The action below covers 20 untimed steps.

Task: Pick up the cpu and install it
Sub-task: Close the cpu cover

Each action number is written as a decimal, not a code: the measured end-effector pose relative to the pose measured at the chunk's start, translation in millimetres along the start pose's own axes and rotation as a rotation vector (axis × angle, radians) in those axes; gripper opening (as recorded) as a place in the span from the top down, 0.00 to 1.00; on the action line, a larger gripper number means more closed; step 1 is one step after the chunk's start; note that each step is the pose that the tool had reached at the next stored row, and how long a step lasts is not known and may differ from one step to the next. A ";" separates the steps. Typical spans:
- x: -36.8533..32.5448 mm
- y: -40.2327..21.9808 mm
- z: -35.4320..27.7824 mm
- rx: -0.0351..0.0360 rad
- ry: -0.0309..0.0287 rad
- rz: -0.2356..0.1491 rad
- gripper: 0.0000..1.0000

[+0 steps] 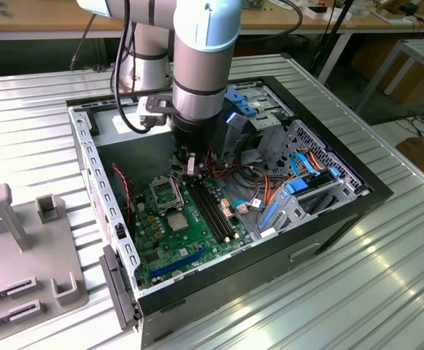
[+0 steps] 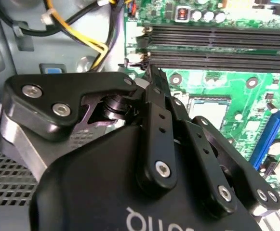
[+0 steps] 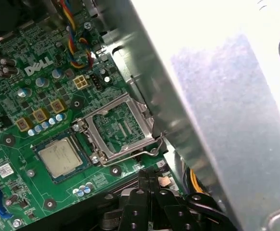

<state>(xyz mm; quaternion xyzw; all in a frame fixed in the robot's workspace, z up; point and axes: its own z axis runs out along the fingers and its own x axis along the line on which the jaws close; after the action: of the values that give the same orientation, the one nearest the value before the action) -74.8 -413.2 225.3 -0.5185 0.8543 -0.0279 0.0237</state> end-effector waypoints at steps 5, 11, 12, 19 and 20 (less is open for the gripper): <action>-5.1 3.1 3.4 -0.0025 -0.0048 -0.004 0.89; -5.2 3.4 6.1 -0.0089 -0.0180 -0.026 0.89; -5.2 3.4 6.1 -0.0096 -0.0183 -0.033 0.89; -6.4 3.9 6.0 -0.0355 0.0256 -0.046 0.89; -6.9 4.0 6.0 -0.0399 0.0359 -0.047 0.89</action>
<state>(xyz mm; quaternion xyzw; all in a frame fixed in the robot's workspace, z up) -74.8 -405.4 219.2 -0.5383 0.8425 -0.0207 -0.0027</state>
